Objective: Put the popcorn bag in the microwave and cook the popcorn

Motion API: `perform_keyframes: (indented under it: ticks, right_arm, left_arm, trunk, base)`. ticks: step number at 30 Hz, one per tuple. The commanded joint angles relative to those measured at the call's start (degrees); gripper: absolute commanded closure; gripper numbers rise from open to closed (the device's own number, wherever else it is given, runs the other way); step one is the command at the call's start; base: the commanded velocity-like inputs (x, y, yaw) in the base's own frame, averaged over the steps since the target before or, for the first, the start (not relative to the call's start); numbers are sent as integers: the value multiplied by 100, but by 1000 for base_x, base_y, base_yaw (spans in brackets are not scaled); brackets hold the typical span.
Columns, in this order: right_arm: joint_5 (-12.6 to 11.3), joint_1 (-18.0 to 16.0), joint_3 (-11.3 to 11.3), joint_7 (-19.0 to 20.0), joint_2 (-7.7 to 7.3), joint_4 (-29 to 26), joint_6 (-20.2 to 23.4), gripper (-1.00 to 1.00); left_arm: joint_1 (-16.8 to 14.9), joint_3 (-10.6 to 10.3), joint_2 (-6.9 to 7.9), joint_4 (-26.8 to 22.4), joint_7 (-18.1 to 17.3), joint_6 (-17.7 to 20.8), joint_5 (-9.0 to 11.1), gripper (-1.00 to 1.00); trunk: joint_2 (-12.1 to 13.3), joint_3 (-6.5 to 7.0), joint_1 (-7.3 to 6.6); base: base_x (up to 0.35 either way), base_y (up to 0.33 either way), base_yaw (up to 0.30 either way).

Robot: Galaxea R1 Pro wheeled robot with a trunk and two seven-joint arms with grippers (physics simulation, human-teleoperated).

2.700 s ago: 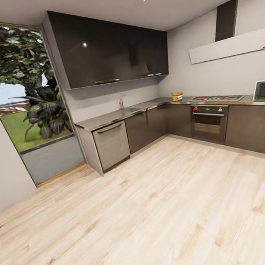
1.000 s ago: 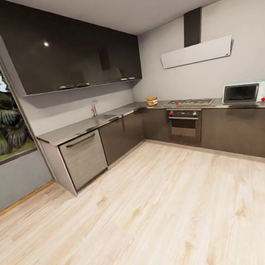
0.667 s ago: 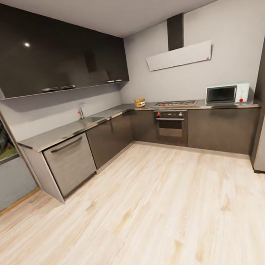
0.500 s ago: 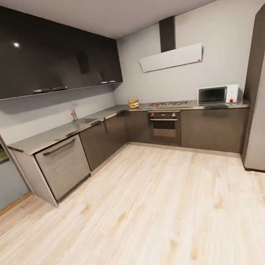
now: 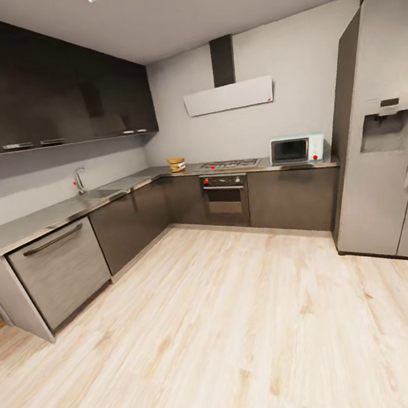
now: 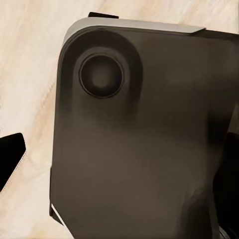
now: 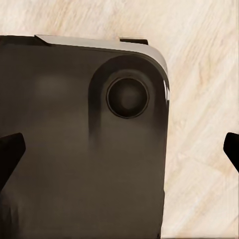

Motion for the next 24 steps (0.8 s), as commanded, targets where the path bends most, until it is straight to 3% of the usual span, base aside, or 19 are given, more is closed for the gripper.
perform_keyframes:
  ticks: [1, 24]
  right_arm:
    - [20, -3, -10, 3, -1, 8, -26, -100]
    - [20, -3, -10, 12, -1, 8, -26, -100]
  left_arm:
    - [1, 33, -2, -2, 6, -13, 35, -100]
    - [1, 28, -4, -1, 6, -13, 35, -100]
  trunk:
    - [-2, -4, 0]
    - [-2, -4, 0]
  base:
    - [0, 0, -295]
    - [0, 0, -295]
